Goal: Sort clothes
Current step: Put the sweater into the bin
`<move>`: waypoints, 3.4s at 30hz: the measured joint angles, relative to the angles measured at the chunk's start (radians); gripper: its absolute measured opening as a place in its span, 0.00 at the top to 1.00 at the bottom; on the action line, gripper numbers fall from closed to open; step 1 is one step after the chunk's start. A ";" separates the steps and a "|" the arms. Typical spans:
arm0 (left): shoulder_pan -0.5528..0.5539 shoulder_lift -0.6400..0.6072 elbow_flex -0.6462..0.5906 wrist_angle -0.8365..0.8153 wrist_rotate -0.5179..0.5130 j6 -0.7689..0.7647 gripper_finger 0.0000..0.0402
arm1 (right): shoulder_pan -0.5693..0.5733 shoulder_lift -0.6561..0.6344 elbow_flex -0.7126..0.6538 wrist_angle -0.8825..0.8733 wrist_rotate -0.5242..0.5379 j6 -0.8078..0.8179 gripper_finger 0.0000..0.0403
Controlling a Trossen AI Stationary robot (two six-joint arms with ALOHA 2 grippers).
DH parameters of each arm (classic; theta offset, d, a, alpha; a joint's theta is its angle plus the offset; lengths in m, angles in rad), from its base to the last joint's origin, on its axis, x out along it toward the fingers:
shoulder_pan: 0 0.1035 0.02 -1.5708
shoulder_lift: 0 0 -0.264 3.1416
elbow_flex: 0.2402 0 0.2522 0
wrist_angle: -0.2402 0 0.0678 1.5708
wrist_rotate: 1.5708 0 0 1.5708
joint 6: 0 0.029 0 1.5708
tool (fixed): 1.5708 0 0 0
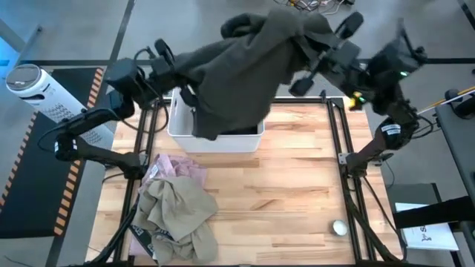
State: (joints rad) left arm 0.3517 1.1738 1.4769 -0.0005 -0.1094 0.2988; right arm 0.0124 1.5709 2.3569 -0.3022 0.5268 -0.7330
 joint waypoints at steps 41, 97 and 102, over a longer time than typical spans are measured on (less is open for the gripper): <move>0.387 0.045 -0.362 -0.254 0.065 -0.212 1.00 | -0.481 0.471 -0.001 -0.693 -0.598 0.605 0.96; 0.385 -0.223 -0.032 -0.913 0.209 -0.186 0.30 | -0.408 0.745 -0.004 -0.571 -0.894 0.654 1.00; 0.385 -0.269 -0.032 -0.891 0.209 -0.212 0.33 | -0.408 0.813 -0.004 -0.578 -0.878 0.723 1.00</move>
State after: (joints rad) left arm 0.7364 0.9044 1.4448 -0.8913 0.0993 0.0864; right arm -0.3956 2.3837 2.3531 -0.8798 -0.3512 -0.0096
